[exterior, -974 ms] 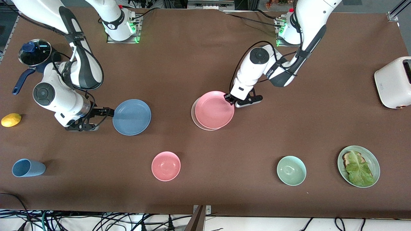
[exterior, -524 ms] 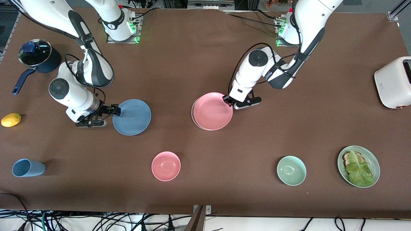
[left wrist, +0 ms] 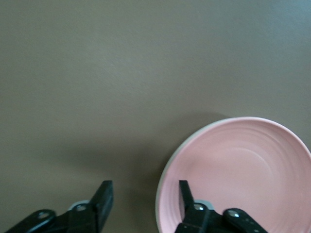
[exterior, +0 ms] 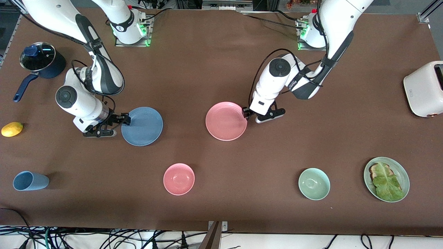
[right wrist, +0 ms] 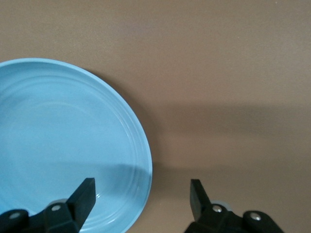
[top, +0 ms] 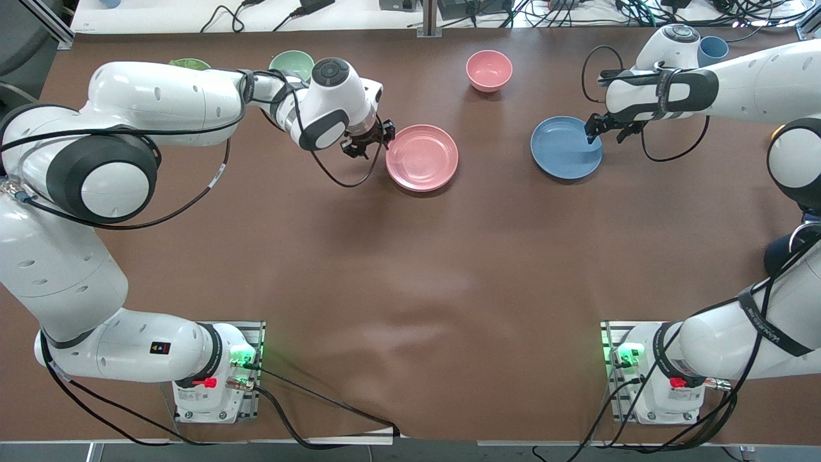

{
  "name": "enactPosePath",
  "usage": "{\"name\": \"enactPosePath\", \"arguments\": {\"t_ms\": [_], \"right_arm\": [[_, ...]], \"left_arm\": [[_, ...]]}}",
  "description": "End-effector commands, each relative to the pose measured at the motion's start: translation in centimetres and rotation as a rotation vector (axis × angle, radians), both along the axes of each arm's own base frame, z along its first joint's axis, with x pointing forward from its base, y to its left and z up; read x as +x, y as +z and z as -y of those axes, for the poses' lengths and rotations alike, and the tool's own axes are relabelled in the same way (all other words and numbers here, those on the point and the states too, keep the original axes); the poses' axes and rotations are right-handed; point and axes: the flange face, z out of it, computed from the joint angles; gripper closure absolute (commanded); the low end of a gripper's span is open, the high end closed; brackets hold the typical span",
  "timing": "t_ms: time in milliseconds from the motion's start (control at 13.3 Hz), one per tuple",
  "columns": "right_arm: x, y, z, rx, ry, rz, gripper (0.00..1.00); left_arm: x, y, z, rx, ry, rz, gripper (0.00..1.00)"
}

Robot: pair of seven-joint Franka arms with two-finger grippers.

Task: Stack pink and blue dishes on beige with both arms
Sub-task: 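Release the pink plate with the left gripper while the right gripper grips the blue plate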

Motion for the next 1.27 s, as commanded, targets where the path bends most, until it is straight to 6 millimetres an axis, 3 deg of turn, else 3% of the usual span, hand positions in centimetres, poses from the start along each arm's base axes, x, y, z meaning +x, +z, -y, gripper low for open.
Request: {"name": "enactPosePath", "arguments": {"t_ms": [0,300,524,749,974,1199], "right_arm": [[-0.2,-0.7,0.1,0.005,0.012,0.013,0.24],[-0.2,-0.7,0.1,0.005,0.010,0.009,0.46],[-0.3,-1.4,0.1,0.004,0.010,-0.001,0.51],[-0.3,-1.5,0.1,0.004,0.010,-0.001,0.55],[-0.4,-1.6,0.1,0.004,0.010,-0.004,0.70],[-0.4,-1.9,0.1,0.004,0.010,-0.007,0.79]], "left_arm": [[2.6,1.5,-1.6,0.073,-0.016,-0.003,0.00],[5.0,1.6,-5.7,0.083,-0.054,0.002,0.00],[7.0,1.7,-10.0,0.087,-0.093,0.001,0.00],[8.7,2.0,-14.8,0.106,-0.135,-0.013,0.00],[9.9,1.9,-19.9,0.117,-0.187,-0.037,0.00],[10.9,3.2,-24.8,0.094,-0.238,-0.072,0.00]]}}
